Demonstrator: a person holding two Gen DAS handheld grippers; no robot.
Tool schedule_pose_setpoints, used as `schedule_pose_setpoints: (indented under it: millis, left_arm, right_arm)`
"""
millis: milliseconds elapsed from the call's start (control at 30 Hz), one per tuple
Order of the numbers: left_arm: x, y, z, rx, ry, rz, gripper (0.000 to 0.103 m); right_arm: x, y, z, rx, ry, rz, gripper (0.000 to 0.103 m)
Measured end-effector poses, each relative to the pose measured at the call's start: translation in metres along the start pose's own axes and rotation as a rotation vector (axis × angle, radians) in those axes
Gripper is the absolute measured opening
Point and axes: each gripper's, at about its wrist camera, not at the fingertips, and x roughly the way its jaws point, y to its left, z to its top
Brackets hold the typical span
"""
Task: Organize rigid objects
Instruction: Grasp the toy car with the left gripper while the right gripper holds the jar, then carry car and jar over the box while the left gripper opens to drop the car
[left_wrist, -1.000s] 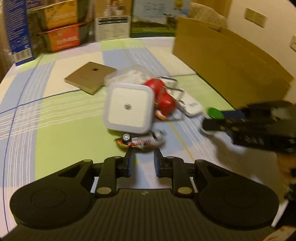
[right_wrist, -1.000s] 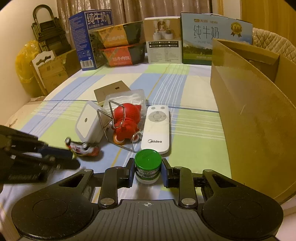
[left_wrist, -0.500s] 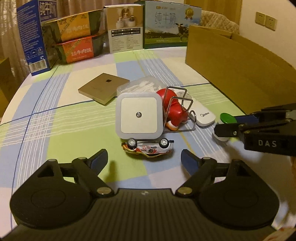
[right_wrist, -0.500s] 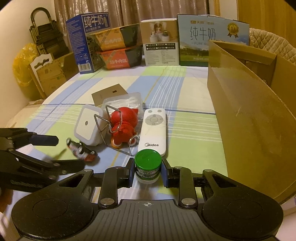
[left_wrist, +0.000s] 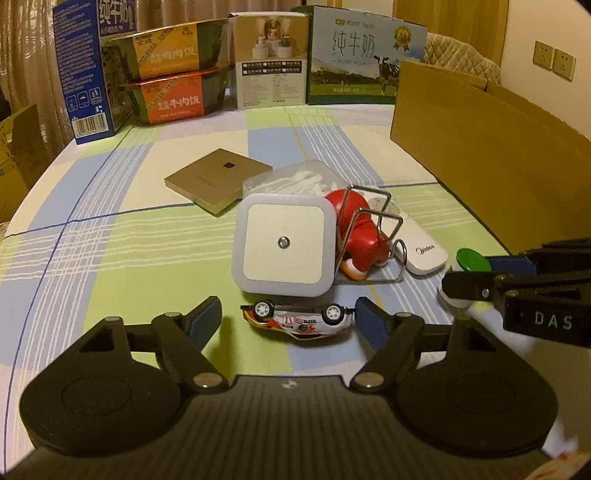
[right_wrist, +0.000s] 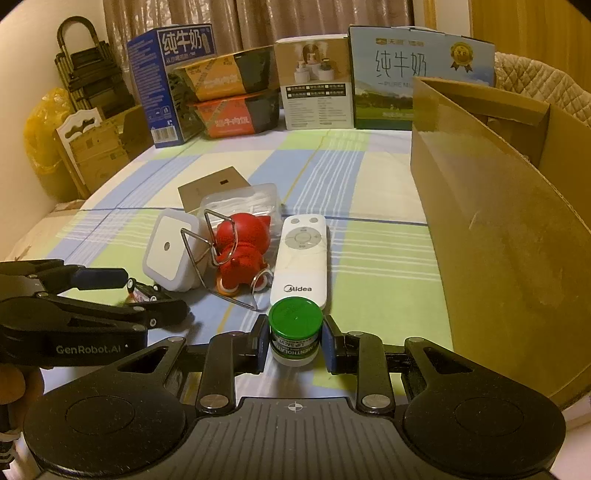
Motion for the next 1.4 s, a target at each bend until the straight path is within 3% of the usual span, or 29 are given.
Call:
schedule_pose_setpoints:
  millis: [133,533,933,1167,1400]
  left_arm:
    - [0.001,-0.002,0.000,0.015,0.007,-0.010,0.064]
    - [-0.026,-0.005,0.002,0.039,-0.005,-0.018,0.063]
    - [-0.085,-0.020,0.018,-0.005,-0.044,-0.019,0.063]
    - [-0.121,-0.057,0.047,0.042,-0.098,-0.061,0.063]
    - [-0.138,-0.119,0.092,0.124,-0.170,-0.160,0.063]
  right_arm:
    - [0.000,0.000,0.000,0.001,0.001,-0.001,0.026]
    - [-0.008,0.003,0.000,-0.012,-0.014,0.002,0.026]
    - [-0.077,0.018,0.004,-0.051,-0.109,0.007,0.026]
    - [-0.135,0.003,0.023,-0.042,-0.183,-0.013,0.026]
    - [-0.182,-0.058,0.052,-0.003,-0.232,-0.140,0.026]
